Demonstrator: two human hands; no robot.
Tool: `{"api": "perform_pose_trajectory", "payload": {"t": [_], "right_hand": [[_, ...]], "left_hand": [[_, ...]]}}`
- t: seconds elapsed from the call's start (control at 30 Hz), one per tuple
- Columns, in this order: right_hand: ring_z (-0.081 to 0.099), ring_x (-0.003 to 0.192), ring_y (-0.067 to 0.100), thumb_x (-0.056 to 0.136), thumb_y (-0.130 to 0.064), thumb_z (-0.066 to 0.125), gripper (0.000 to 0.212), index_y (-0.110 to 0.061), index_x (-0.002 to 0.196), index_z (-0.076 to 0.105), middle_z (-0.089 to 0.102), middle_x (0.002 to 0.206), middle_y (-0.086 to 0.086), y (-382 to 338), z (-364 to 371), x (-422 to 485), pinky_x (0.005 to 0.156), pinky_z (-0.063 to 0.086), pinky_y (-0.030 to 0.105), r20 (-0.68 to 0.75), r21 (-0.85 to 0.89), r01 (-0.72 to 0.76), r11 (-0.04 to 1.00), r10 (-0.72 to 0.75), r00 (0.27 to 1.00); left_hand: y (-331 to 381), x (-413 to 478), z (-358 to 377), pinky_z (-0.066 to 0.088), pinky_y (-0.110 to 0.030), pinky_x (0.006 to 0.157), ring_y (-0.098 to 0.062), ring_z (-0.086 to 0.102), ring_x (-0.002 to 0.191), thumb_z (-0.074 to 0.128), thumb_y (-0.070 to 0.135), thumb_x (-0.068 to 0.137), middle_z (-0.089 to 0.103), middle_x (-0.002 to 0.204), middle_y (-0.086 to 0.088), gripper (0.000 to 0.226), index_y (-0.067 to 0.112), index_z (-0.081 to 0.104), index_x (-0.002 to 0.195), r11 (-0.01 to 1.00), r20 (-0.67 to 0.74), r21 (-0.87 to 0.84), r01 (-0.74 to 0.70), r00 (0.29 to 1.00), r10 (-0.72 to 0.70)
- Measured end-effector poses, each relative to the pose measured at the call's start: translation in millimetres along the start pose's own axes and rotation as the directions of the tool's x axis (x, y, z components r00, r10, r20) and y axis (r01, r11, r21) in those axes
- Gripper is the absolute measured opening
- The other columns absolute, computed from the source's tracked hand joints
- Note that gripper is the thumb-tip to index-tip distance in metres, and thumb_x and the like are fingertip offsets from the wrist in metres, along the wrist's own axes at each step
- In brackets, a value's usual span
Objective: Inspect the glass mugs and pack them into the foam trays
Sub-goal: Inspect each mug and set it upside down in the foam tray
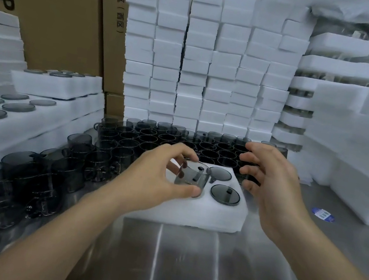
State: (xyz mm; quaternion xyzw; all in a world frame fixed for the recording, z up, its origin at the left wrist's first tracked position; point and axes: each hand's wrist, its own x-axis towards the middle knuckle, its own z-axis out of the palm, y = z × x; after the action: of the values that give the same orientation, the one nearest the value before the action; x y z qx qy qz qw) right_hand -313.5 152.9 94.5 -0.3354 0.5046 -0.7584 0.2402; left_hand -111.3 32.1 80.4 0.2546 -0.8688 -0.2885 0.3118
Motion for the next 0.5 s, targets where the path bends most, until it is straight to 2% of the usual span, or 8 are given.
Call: {"api": "perform_pose_trajectory", "payload": {"t": [0.07, 0.13, 0.33, 0.5], "right_hand": [[0.063, 0.067, 0.011, 0.099, -0.030, 0.072, 0.008, -0.024, 0.096, 0.076, 0.075, 0.087, -0.003, 0, 0, 1, 0.055, 0.048, 0.023, 0.006, -0.008, 0.003, 1.000, -0.003, 1.000], [0.062, 0.066, 0.011, 0.099, -0.031, 0.072, 0.008, -0.025, 0.094, 0.076, 0.075, 0.086, -0.004, 2, 0, 2, 0.054, 0.048, 0.023, 0.020, -0.019, 0.009, 1.000, -0.009, 1.000], [0.061, 0.063, 0.011, 0.099, -0.029, 0.072, 0.009, -0.025, 0.093, 0.076, 0.075, 0.084, -0.003, 3, -2, 6, 0.052, 0.048, 0.022, 0.020, -0.026, 0.004, 1.000, -0.003, 1.000], [0.062, 0.061, 0.008, 0.100, -0.027, 0.071, 0.006, -0.025, 0.096, 0.076, 0.075, 0.084, -0.003, 4, -11, 14, 0.050, 0.048, 0.020, -0.021, -0.022, -0.007, 1.000, 0.007, 1.000]], "left_hand": [[0, 1, -2, 0.049, -0.023, 0.087, 0.009, 0.063, 0.107, 0.093, 0.051, 0.076, 0.062, 0.118, 0.022, 0.067, 0.056, 0.059, 0.134, 1.000, 0.020, 0.011, 0.014, 1.000, -0.014], [0, 2, -4, 0.048, -0.021, 0.091, 0.011, 0.061, 0.109, 0.093, 0.051, 0.076, 0.061, 0.119, 0.024, 0.073, 0.050, 0.059, 0.142, 0.999, 0.059, 0.024, 0.026, 0.998, -0.028], [-1, 3, -2, 0.043, -0.015, 0.095, 0.016, 0.059, 0.113, 0.094, 0.040, 0.079, 0.065, 0.121, 0.022, 0.060, 0.047, 0.066, 0.131, 1.000, 0.063, 0.017, 0.012, 0.998, -0.013], [-5, 3, -2, 0.038, -0.012, 0.093, 0.014, 0.057, 0.119, 0.093, 0.044, 0.079, 0.065, 0.121, 0.025, 0.060, 0.049, 0.063, 0.132, 0.999, 0.061, 0.043, 0.012, 0.998, -0.015]]}}
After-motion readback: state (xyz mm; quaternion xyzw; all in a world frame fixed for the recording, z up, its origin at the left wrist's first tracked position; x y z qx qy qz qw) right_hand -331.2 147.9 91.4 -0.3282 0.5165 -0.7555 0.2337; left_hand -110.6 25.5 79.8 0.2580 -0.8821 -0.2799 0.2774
